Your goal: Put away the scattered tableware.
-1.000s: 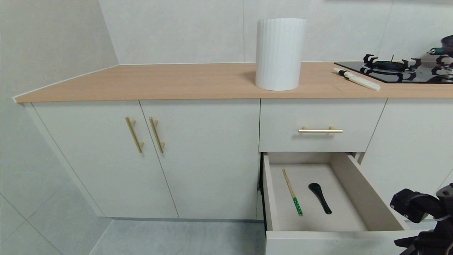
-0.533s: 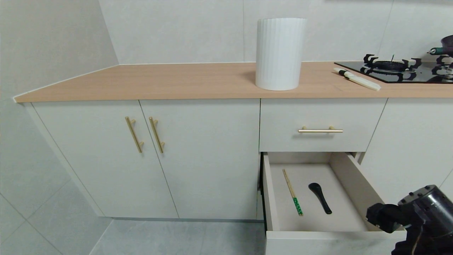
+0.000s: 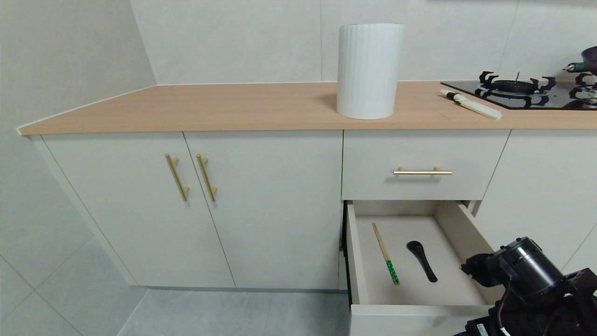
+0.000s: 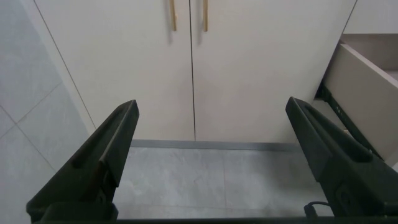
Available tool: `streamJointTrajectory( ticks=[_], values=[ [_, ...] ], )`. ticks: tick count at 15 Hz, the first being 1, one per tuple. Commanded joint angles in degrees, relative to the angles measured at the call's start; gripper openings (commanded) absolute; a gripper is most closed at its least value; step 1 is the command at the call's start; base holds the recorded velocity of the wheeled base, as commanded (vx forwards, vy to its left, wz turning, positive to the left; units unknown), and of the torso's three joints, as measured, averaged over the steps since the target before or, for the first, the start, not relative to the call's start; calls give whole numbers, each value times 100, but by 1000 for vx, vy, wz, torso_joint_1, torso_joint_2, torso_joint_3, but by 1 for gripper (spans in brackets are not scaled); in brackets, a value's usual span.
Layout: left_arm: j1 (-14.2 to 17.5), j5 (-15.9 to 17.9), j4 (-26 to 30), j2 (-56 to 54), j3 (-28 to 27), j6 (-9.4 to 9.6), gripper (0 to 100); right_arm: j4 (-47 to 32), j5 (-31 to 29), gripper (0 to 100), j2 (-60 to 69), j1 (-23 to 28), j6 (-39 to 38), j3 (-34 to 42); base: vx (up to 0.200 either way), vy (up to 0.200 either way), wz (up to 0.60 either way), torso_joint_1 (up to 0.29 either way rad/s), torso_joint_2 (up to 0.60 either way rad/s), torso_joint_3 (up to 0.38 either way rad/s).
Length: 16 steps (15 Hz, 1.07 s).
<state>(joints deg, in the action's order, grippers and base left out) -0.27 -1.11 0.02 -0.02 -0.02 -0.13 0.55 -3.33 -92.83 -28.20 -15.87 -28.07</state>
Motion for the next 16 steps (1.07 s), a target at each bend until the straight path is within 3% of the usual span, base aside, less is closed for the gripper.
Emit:
streamJointTrajectory(
  ticks=[1, 4, 11, 16],
  values=[
    [0, -3, -2, 2, 2, -4, 100, 174, -133, 100, -227, 7, -56, -5, 0, 0, 0, 0, 0, 0],
    [0, -3, -2, 2, 2, -4, 100, 525, -441, 100, -578, 16, -215, -23, 0, 0, 0, 0, 0, 0],
    [0, -3, -2, 2, 2, 5, 100, 1562, -572, 100, -1044, 447, -215, -146, 0, 0, 0, 0, 0, 0],
    [0, -3, -2, 2, 2, 5, 100, 1949, -766, 100, -1457, 464, -223, -409, 0, 0, 0, 0, 0, 0]
  ],
)
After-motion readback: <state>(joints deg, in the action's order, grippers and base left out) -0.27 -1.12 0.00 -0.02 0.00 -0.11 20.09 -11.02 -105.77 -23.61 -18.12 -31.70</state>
